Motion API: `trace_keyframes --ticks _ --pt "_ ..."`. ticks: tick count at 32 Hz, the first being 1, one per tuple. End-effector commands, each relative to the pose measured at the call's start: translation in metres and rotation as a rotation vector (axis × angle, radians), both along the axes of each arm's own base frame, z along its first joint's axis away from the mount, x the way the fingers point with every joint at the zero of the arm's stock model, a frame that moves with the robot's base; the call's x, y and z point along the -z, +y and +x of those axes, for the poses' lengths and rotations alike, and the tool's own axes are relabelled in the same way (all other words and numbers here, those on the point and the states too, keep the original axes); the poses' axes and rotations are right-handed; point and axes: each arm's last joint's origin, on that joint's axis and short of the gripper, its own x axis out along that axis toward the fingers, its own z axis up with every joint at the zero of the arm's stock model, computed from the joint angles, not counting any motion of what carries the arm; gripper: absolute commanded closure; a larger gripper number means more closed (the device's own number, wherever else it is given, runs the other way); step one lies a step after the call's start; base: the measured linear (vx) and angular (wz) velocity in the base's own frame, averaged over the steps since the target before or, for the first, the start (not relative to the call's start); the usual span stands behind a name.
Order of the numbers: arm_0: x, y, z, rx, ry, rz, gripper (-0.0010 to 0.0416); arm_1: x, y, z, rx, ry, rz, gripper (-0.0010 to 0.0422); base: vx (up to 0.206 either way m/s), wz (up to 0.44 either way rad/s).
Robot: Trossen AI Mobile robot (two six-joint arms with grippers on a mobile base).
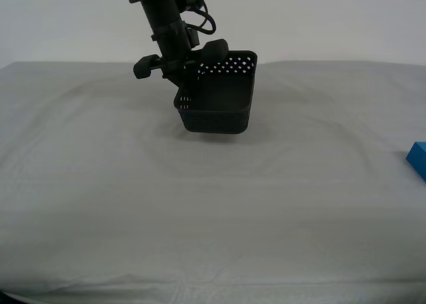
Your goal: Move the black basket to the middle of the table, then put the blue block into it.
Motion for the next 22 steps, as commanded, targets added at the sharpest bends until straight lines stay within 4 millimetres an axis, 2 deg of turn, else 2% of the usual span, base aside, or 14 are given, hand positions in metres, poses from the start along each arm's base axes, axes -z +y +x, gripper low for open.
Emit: trace_keyframes --ticks 1,3,5,6,7,11,13,14,15,18,22 --pt "0.0 0.0 0.0 0.0 -0.002 0.0 0.0405 -0.001 -0.001 0.0 0.003 -0.003 -0.005 0.0402 0.0 0.0" --pt "0.0 0.0 0.0 0.0 -0.002 0.0 0.0405 -0.001 -0.001 0.0 0.003 -0.003 -0.004 0.038 0.0 0.0" --pt "0.0 0.0 0.0 0.0 -0.002 0.0 0.0405 -0.001 -0.001 0.0 -0.002 0.0 -0.005 0.0325 0.0 0.0" --pt "0.0 0.0 0.0 -0.001 0.003 0.0 0.0405 -0.001 -0.001 0.0 -0.009 0.002 -0.007 0.0279 0.0 0.0" --pt "0.001 0.0 0.0 0.0 0.008 0.0 0.0406 -0.001 -0.001 0.001 -0.008 -0.003 -0.009 0.0251 0.0 0.0" --pt "0.002 0.0 0.0 0.0 0.018 0.0 0.0405 -0.006 -0.002 0.003 -0.009 -0.017 -0.017 0.0202 0.0 0.0" --pt "0.002 0.0 0.0 0.0 0.026 -0.001 0.0406 -0.021 -0.005 0.01 -0.009 -0.054 -0.039 0.0164 0.0 0.0" --pt "0.002 0.0 0.0 0.0 0.027 -0.002 0.0406 -0.028 -0.005 0.013 -0.006 -0.082 -0.044 0.016 0.0 0.0" --pt "0.005 0.0 0.0 0.0 0.055 -0.006 0.0405 -0.043 -0.007 0.021 -0.001 -0.158 -0.028 0.0163 0.0 0.0" --pt "0.016 0.0 -0.001 0.008 0.17 -0.007 0.0404 -0.078 -0.007 0.035 0.019 -0.32 0.019 0.0189 0.0 0.0" --pt "0.022 -0.001 -0.002 0.01 0.252 -0.008 0.0382 -0.108 -0.007 0.043 0.066 -0.46 0.078 0.0219 0.0 0.0"
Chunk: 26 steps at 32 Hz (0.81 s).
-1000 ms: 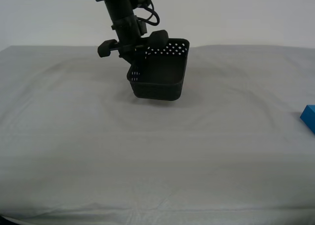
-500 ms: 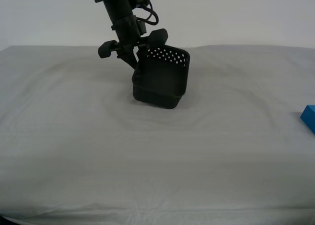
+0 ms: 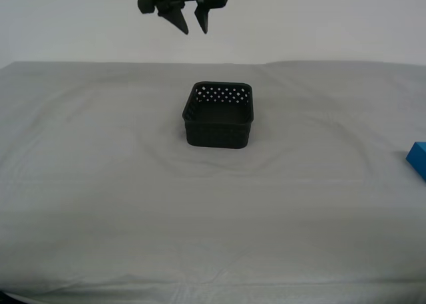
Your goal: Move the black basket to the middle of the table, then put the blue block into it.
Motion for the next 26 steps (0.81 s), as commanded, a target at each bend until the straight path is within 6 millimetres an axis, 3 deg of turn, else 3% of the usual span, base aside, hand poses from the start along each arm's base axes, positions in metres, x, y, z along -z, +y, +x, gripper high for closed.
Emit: trace_keyframes --ticks 1,4,8,9,12,16,20,26 --pt "0.001 -0.001 0.0 0.017 0.141 -0.01 0.0346 -0.024 0.001 0.006 0.016 -0.129 0.09 0.0235 0.0 0.0" --pt "-0.005 -0.003 -0.002 0.082 0.277 -0.059 0.0293 -0.033 0.004 0.008 0.011 -0.176 0.128 0.0254 0.0 0.0" --pt "-0.028 -0.007 -0.005 0.165 0.429 -0.1 0.0212 -0.033 0.008 0.011 0.001 -0.199 0.155 0.0283 0.0 0.0" --pt "-0.04 -0.007 -0.007 0.157 0.539 -0.116 0.0162 -0.032 0.009 0.013 -0.001 -0.2 0.156 0.0301 0.0 0.0" --pt "-0.037 -0.007 -0.004 0.137 0.706 -0.143 0.012 -0.033 0.01 0.014 -0.003 -0.215 0.151 0.0323 0.0 0.0" --pt "-0.008 -0.007 0.011 0.121 0.942 -0.159 0.0088 -0.033 0.012 0.016 -0.01 -0.223 0.148 0.0367 0.0 0.0" --pt "0.026 -0.006 0.027 0.064 1.119 -0.121 0.0102 -0.033 0.015 0.017 0.002 -0.225 0.16 0.0414 0.0 0.0" --pt "0.049 -0.006 0.033 0.046 1.245 -0.107 0.0085 -0.034 0.017 0.019 0.014 -0.234 0.171 0.0412 0.0 0.0"
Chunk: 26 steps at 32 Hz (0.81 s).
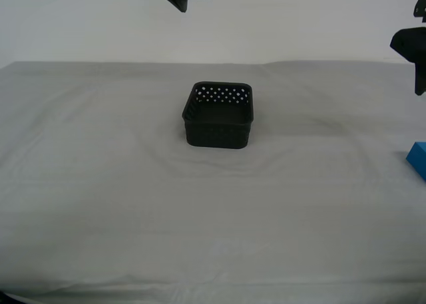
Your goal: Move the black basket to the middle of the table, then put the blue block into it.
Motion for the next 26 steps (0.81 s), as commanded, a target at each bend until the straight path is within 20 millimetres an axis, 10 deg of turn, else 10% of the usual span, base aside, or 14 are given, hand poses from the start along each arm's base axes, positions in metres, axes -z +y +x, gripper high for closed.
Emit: trace_keyframes --ticks 1,26 --pt "0.01 -0.002 0.001 0.005 0.069 0.006 0.0084 -0.001 0.001 0.001 0.009 -0.01 0.007 0.0412 0.0 0.0" --pt "0.122 -0.029 0.001 0.081 0.332 0.07 0.0102 -0.001 0.006 0.003 0.044 0.001 0.007 0.0412 0.0 0.0"
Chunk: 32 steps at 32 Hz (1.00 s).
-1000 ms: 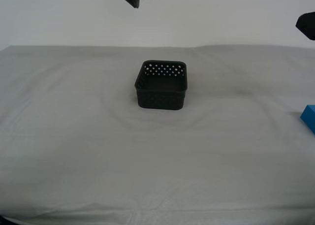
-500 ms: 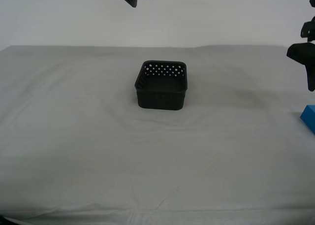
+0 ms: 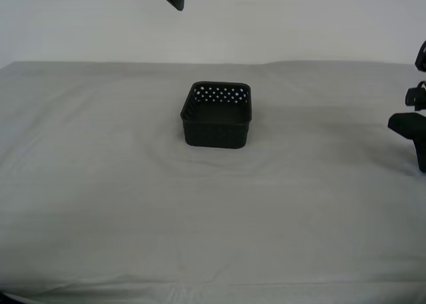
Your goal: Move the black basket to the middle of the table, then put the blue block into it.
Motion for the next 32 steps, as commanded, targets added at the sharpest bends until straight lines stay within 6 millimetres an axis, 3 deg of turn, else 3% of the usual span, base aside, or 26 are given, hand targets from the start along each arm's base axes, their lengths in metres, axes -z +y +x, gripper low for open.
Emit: trace_keyframes --ticks 1,4,12,16,24,25,27,28,32 --pt "0.007 0.001 0.0 0.003 0.017 0.024 0.0105 0.0 0.0 0.0 0.012 0.008 -0.008 0.0412 0.0 0.0" --pt "0.01 0.0 0.0 0.016 0.027 0.023 0.0129 0.0 0.0 0.0 0.012 0.006 -0.009 0.0412 0.0 0.0" --pt "0.009 0.0 0.0 0.06 0.024 0.016 0.0412 -0.001 0.0 0.0 0.012 0.004 -0.009 0.0412 0.0 0.0" --pt "0.0 0.001 0.0 0.068 0.001 0.015 0.0405 0.0 0.0 0.0 0.012 0.005 -0.009 0.0412 0.0 0.0" --pt "-0.044 0.006 -0.001 0.088 -0.187 0.134 0.0407 -0.001 0.0 0.0 0.011 0.004 -0.01 0.0412 0.0 0.0" --pt "-0.059 0.009 0.005 0.083 -0.259 0.245 0.0407 0.0 0.0 0.0 0.011 0.005 -0.01 0.0412 0.0 0.0" --pt "-0.066 0.011 0.009 0.075 -0.288 0.283 0.0407 -0.001 0.0 0.0 0.011 0.004 -0.009 0.0412 0.0 0.0" --pt "-0.088 0.024 0.027 0.016 -0.372 0.335 0.0407 -0.001 0.0 0.0 0.01 0.003 -0.008 0.0412 0.0 0.0" --pt "-0.107 0.046 0.043 -0.069 -0.434 0.356 0.0407 0.0 0.002 0.0 0.003 0.007 0.002 0.0412 0.004 0.005"
